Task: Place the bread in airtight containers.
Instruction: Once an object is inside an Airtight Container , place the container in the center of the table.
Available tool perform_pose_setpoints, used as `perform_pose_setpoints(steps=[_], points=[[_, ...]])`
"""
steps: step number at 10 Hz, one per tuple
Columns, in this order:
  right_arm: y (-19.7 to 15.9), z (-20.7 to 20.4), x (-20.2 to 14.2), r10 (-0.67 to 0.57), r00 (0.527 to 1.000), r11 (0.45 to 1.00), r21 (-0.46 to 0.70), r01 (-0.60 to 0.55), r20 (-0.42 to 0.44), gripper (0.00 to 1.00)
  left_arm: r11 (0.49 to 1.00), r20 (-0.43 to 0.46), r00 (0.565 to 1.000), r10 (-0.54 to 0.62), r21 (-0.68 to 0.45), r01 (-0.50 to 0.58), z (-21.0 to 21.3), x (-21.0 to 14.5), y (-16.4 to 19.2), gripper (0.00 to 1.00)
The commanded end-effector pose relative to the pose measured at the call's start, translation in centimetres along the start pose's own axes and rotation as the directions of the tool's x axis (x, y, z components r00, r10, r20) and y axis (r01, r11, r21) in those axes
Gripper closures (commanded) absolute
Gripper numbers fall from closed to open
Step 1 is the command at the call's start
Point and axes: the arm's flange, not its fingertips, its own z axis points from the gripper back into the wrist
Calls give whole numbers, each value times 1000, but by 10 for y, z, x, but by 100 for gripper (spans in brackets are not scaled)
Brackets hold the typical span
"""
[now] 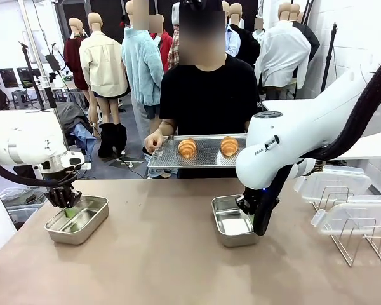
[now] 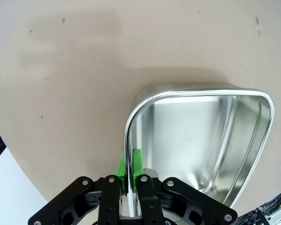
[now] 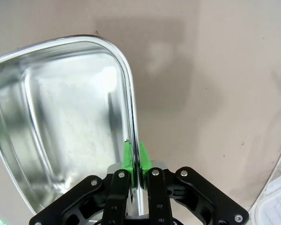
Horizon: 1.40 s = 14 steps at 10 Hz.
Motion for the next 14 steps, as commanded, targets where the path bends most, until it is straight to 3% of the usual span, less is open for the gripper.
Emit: perform_pose_setpoints(steps=[1, 5, 6, 8, 12, 14], points=[[0, 0, -1, 1, 1000, 1000, 3, -1, 8, 100, 1000, 9, 1000, 3, 3, -3, 2, 0, 2, 100], [0, 0, -1, 1, 1000, 1000, 3, -1, 8, 100, 1000, 0, 1000, 0, 0, 0, 0, 0, 0, 100], [0, 0, 0, 0, 1000, 1000, 0, 0, 0, 100, 1000, 28, 1000, -6, 19, 5, 23, -15, -20, 100], [-7, 53, -4, -51, 992, 999, -9, 53, 112, 100, 1000, 85, 996, 13, 2, -13, 69, -29, -44, 100], [-26, 118, 1, -151, 971, 987, -31, 159, 185, 100, 997, 110, 992, 66, 33, -70, 119, -29, -70, 100], [-42, 121, 4, -196, 966, 980, -10, 200, 171, 100, 995, 134, 986, 99, 14, -101, 126, -25, -73, 100]])
